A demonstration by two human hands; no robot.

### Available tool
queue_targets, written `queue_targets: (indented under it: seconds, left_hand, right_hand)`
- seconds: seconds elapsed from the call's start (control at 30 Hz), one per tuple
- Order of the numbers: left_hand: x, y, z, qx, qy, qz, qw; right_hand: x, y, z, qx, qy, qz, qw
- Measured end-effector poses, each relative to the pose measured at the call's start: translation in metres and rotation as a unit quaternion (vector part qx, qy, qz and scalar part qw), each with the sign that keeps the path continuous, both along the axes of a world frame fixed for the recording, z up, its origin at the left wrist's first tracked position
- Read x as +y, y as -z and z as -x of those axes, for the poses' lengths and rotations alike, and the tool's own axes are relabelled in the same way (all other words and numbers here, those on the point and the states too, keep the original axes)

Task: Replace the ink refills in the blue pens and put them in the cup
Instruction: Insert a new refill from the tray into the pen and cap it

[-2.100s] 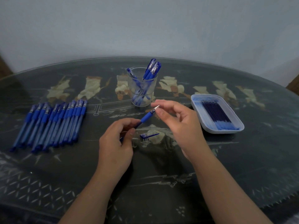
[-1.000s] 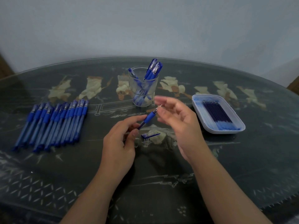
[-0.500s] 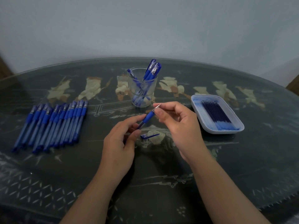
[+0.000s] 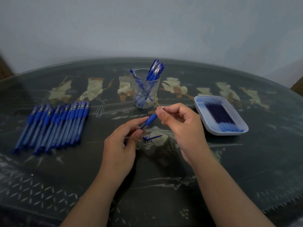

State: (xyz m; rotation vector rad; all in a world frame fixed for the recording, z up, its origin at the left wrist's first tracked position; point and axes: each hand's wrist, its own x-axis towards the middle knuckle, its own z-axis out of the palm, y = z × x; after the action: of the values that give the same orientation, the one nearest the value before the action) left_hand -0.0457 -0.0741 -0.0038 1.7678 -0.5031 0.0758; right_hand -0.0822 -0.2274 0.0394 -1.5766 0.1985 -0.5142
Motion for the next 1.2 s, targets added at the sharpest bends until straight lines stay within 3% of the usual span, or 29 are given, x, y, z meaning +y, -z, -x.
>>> queue_targets:
  seconds: [0.2,0.27,0.33,0.37,0.5,0.6,0.73,0.8,0.9,1.2]
  left_hand:
    - [-0.001,-0.001,0.0,0.02,-0.007,0.015,1.0]
    - [-0.001,-0.003,0.001,0.035,-0.01,0.034,0.999]
    - [-0.001,-0.004,0.001,0.047,-0.013,0.056,0.997]
    - [-0.001,-0.005,0.001,0.05,-0.016,0.061,0.997]
    - [-0.001,-0.005,0.0,0.061,-0.018,0.067,0.996]
    - [0.0,-0.005,0.001,0.062,-0.013,0.069,0.996]
    - [0.0,-0.004,0.0,0.063,-0.002,0.077,0.995]
    - [-0.001,-0.004,0.001,0.06,0.005,0.073,0.995]
    - [-0.001,-0.006,0.002,0.059,0.017,0.075,0.995]
    - [-0.001,-0.007,0.003,0.041,0.039,0.044,0.997]
  right_hand:
    - [-0.002,0.003,0.0,0.028,-0.031,-0.012,0.999]
    - [-0.007,0.013,-0.003,0.077,-0.01,0.147,0.986]
    - [-0.01,0.024,-0.004,0.121,-0.026,0.39,0.912]
    - [-0.009,0.029,-0.004,0.125,-0.047,0.458,0.879]
    - [-0.008,0.033,-0.005,0.115,-0.077,0.512,0.847]
    - [-0.01,0.025,-0.005,0.101,-0.026,0.424,0.899]
    - [-0.012,0.001,0.0,0.061,0.02,0.131,0.989]
    - [-0.011,-0.012,0.001,0.029,0.002,-0.016,0.999]
    - [-0.01,-0.021,0.004,-0.003,-0.018,-0.17,0.985]
    - [-0.01,-0.02,0.004,-0.026,0.036,-0.113,0.993]
